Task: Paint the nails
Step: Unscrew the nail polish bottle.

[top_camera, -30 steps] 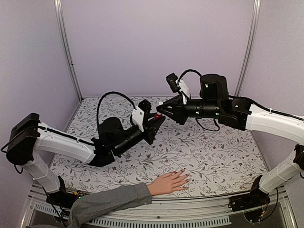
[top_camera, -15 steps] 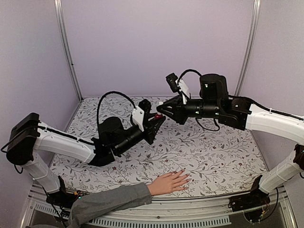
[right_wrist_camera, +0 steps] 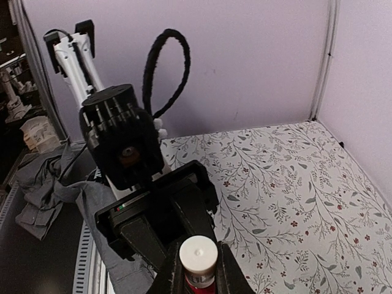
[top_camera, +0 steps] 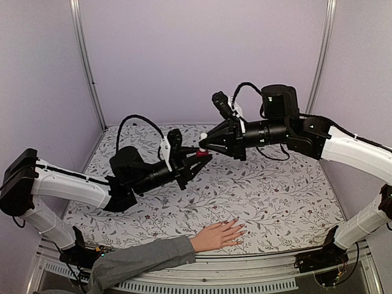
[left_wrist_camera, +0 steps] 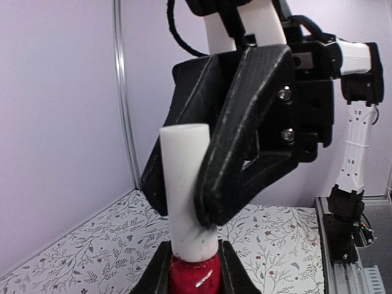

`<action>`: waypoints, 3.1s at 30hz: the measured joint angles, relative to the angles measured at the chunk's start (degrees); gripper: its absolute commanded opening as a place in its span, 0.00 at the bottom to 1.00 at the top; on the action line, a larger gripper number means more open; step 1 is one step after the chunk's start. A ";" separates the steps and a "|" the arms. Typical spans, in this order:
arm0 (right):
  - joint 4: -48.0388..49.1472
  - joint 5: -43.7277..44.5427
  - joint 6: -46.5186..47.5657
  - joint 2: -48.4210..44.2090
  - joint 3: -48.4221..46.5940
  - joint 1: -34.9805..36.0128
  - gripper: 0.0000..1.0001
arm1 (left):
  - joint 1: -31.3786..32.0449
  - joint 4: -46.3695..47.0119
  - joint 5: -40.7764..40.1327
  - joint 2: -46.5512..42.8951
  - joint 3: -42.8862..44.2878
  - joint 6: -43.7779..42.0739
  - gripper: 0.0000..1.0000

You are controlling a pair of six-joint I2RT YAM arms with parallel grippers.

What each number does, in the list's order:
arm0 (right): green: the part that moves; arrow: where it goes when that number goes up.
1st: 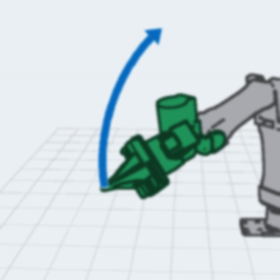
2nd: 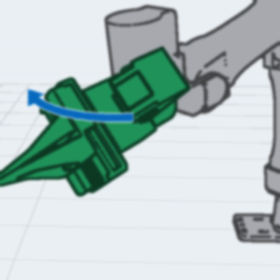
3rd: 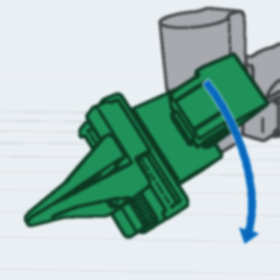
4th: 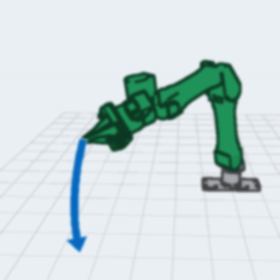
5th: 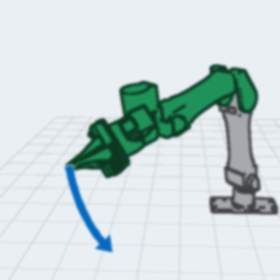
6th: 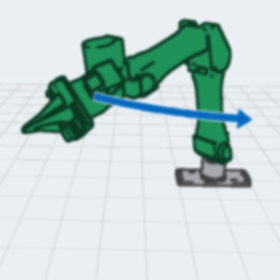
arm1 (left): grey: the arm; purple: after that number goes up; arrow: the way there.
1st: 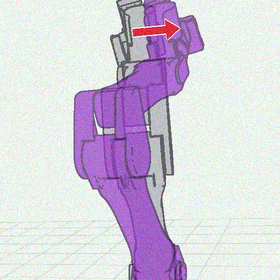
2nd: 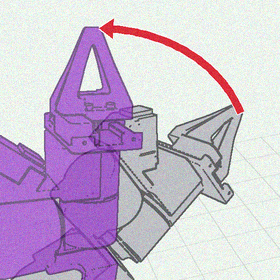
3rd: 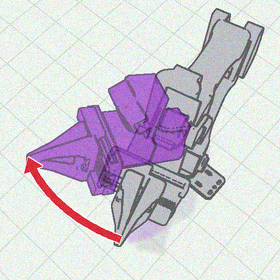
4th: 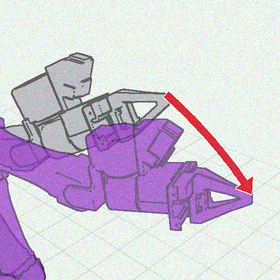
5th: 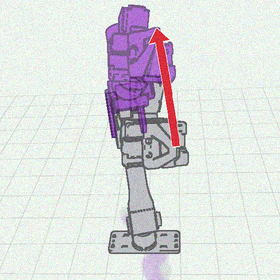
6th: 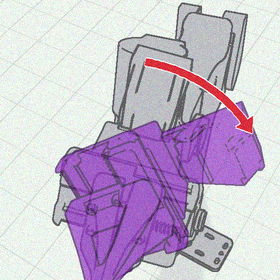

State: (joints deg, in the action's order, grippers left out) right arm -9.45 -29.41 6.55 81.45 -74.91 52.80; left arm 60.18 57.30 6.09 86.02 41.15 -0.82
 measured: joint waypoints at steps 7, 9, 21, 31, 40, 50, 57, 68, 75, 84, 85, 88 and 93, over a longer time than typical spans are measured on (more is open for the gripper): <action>-4.26 -12.41 6.64 -0.44 -2.51 0.39 0.01 | -0.50 1.90 14.82 -2.14 -0.81 1.07 0.00; -4.90 -14.16 7.65 -0.66 -2.51 0.66 0.10 | -0.50 2.16 17.40 -2.14 -0.81 1.36 0.00; -4.35 -8.07 4.59 1.20 -2.27 4.09 0.61 | 0.94 1.51 11.37 -2.14 -1.25 -0.98 0.00; 0.52 8.20 -3.26 0.46 1.14 3.76 0.61 | 1.09 1.95 -1.33 -2.10 -2.08 -1.16 0.00; 5.16 16.52 -11.80 -0.33 4.46 3.76 0.53 | 2.60 1.97 -13.51 0.92 -1.84 -2.60 0.00; 8.39 20.17 -17.77 -0.04 4.50 3.76 0.38 | 2.82 1.90 -20.31 2.97 -0.15 -3.72 0.00; 8.44 21.18 -19.23 0.55 4.50 3.76 0.34 | 2.84 1.79 -21.62 3.28 0.17 -3.72 0.00; 8.37 21.66 -19.43 1.46 4.48 3.72 0.10 | 2.91 1.27 -21.70 3.28 0.24 -3.67 0.00; 8.39 21.57 -18.29 1.46 4.48 3.65 0.02 | 2.89 0.94 -21.59 3.23 0.42 -3.39 0.00; 7.98 14.99 -12.46 0.33 4.48 2.62 0.00 | -0.02 0.04 -9.40 1.68 0.35 -0.33 0.00; 7.74 13.79 -11.50 -0.11 4.48 2.54 0.00 | -0.59 -0.04 -6.40 1.29 0.35 0.11 0.00; 6.36 8.74 -7.76 -1.68 4.39 2.25 0.00 | -1.70 -0.52 2.01 0.02 0.37 1.05 0.00; 2.67 -1.38 -1.57 -3.30 3.08 1.88 0.00 | -1.99 -0.13 13.88 -1.31 0.61 3.23 0.00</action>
State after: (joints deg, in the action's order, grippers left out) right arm -6.79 -30.79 4.97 78.15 -71.83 54.68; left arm 58.19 57.17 19.97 84.71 41.76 2.42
